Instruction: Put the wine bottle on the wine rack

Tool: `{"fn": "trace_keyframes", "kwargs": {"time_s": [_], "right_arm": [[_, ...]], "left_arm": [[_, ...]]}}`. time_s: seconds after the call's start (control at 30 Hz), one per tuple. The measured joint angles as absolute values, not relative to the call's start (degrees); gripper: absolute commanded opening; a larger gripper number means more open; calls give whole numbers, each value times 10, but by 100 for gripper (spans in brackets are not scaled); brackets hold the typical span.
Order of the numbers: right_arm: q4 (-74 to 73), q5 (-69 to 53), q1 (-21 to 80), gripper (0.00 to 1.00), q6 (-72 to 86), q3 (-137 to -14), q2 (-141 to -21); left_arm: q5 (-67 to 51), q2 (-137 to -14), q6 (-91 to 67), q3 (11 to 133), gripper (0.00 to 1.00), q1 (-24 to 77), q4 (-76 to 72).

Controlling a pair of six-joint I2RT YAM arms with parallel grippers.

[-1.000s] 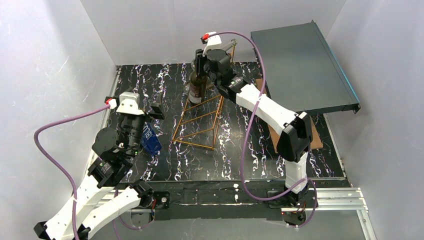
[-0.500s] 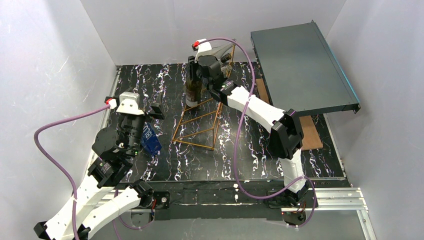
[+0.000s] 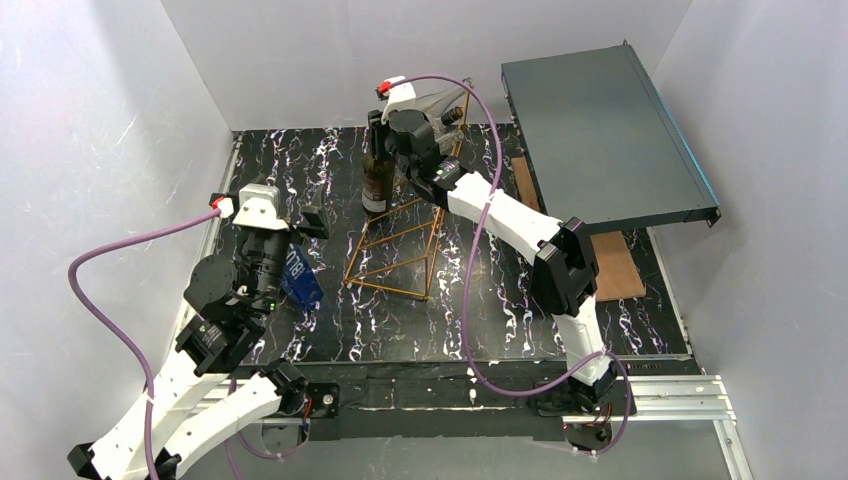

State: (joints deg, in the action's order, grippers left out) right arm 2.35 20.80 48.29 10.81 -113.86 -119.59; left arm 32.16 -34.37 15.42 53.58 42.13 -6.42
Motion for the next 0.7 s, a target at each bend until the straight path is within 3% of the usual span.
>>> {"fn": "trace_keyframes", "kwargs": {"time_s": [0.27,0.7], "right_arm": [[47,208,485,1,108,-1129,-1197],[195,241,501,1,96,-992,-1159]], "left_arm": [[322,-344,154,536,99,421,-64],[322,-343,154,536,99,421,-64]]}}
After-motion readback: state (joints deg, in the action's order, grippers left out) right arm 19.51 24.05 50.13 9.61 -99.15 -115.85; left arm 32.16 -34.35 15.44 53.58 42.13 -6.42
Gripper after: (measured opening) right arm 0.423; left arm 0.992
